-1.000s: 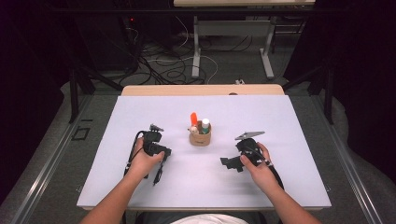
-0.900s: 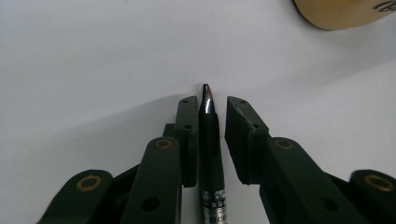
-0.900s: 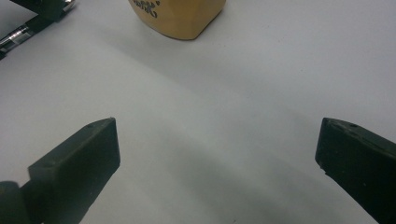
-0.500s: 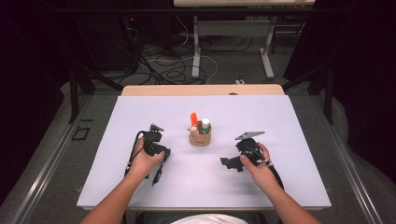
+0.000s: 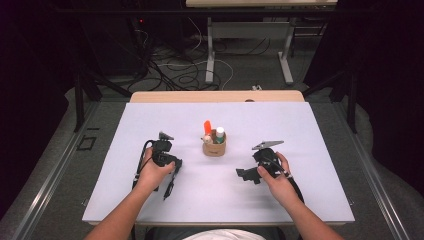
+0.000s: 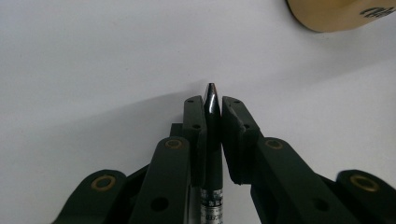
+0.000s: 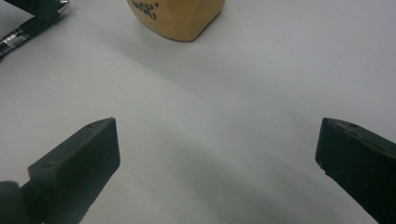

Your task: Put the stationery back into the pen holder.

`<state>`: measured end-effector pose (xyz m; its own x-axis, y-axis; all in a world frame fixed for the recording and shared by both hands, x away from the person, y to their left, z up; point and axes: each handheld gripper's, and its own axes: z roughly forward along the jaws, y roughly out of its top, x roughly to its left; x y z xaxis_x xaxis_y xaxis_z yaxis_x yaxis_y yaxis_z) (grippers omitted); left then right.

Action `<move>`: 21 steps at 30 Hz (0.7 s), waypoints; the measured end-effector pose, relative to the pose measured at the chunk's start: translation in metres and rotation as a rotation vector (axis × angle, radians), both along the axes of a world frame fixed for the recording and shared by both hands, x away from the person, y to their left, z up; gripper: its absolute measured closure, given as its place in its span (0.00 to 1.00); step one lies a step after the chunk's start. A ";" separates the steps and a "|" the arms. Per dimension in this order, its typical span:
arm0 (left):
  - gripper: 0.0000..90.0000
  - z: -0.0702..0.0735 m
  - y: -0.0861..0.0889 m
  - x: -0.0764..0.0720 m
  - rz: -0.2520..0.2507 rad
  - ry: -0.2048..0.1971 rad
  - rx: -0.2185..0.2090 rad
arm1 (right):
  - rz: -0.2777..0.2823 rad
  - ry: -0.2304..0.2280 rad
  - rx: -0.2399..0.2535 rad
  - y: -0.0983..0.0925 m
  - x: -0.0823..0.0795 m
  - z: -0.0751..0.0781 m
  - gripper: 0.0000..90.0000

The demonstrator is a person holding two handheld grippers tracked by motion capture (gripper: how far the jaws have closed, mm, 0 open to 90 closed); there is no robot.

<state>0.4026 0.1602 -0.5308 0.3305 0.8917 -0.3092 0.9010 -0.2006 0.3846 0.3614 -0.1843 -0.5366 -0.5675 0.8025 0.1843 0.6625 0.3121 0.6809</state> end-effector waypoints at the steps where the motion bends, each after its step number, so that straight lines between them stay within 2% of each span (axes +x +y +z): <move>1: 0.90 0.001 0.001 0.000 -0.001 -0.004 -0.006 | -0.007 0.007 0.007 0.001 0.000 0.000 0.00; 8: 0.90 0.009 0.004 -0.004 0.000 -0.038 -0.058 | 0.003 -0.003 0.008 0.002 -0.001 0.001 0.00; 11: 0.90 0.013 0.006 -0.006 -0.014 -0.051 -0.081 | -0.001 -0.001 0.011 0.002 -0.001 0.001 0.00; 13: 0.90 0.015 0.006 -0.007 -0.018 -0.061 -0.097 | -0.004 -0.002 0.034 0.002 -0.001 0.001 0.00; 14: 0.90 0.016 0.006 -0.008 -0.025 -0.062 -0.104 | -0.008 0.003 0.026 0.001 -0.001 0.002 0.00; 19: 0.90 0.021 0.003 -0.013 -0.030 -0.095 -0.133 | -0.002 -0.001 0.039 0.001 -0.001 0.003 0.00; 20: 0.90 0.022 0.003 -0.013 -0.034 -0.102 -0.137 | 0.001 -0.006 0.054 0.001 -0.001 0.003 0.00; 21: 0.90 0.023 0.002 -0.014 -0.025 -0.115 -0.148 | -0.001 0.001 0.046 0.002 -0.002 0.004 0.00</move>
